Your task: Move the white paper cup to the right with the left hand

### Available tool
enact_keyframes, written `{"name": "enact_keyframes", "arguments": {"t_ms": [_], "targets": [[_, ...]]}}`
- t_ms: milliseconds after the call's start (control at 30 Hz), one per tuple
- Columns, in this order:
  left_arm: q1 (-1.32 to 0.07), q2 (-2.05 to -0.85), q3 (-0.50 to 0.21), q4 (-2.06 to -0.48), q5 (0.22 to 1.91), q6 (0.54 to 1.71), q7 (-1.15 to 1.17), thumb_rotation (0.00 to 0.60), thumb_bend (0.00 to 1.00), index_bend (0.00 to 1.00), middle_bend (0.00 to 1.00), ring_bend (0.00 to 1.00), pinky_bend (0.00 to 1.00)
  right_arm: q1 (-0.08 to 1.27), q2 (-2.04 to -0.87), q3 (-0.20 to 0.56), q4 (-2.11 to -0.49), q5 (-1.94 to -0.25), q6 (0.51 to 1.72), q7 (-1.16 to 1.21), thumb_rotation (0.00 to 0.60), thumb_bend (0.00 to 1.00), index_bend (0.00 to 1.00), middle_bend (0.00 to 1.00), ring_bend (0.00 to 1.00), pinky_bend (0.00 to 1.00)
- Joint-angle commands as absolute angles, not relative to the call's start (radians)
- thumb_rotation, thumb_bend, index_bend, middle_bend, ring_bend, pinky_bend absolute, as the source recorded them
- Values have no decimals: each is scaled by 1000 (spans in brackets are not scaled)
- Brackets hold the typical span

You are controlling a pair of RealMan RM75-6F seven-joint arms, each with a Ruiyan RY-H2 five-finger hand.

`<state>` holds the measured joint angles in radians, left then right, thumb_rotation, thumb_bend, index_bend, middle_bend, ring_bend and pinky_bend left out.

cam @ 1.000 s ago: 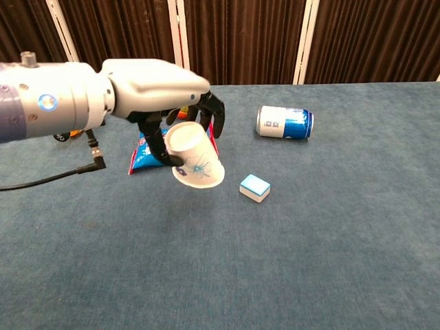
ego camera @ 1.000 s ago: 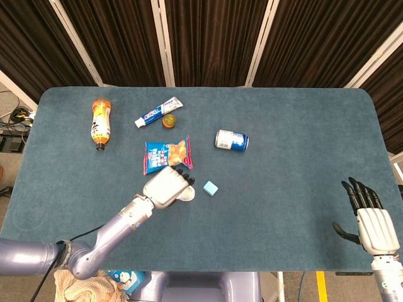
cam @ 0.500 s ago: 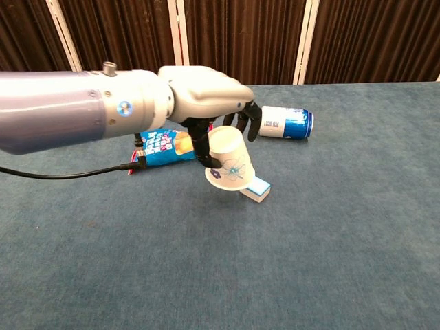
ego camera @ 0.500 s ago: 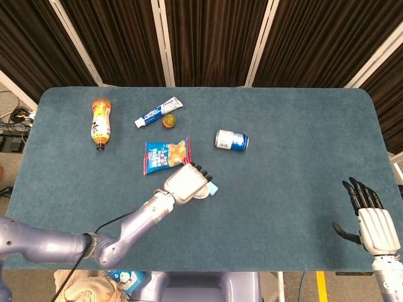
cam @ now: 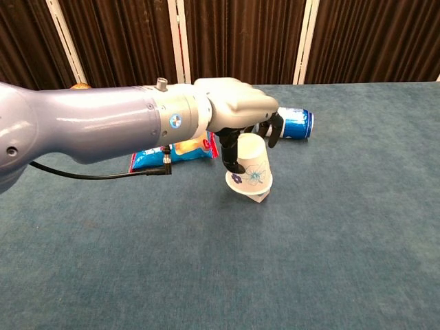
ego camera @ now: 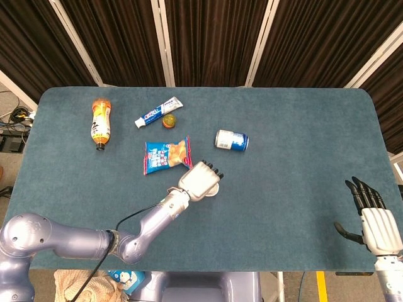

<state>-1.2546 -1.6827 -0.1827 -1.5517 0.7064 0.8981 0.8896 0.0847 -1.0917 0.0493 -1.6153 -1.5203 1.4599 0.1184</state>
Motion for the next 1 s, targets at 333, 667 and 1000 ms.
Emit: {"name": "enact_keyframes", "arguments": {"t_ms": [333,667,1000], "targets": [[-1290,-1729,-170,-1510,659,900,898,600,205,278,260,219,306,86,-1090,51,-1618,-1522,1460,125,600,237,0,0,0,89],[-1305,-1735,-161,-1517,644,919,913,600,135,89,74,70,168,85,-1088,50,-1619,-1524,1462,130,600,237,0,0,0,90],[-1207,-1584,-154,-1743,740,1099,861,600,118,86,64,70,167,83,-1085,46,-1615,-1516,1452,125,600,238,0,0,0,90]]}}
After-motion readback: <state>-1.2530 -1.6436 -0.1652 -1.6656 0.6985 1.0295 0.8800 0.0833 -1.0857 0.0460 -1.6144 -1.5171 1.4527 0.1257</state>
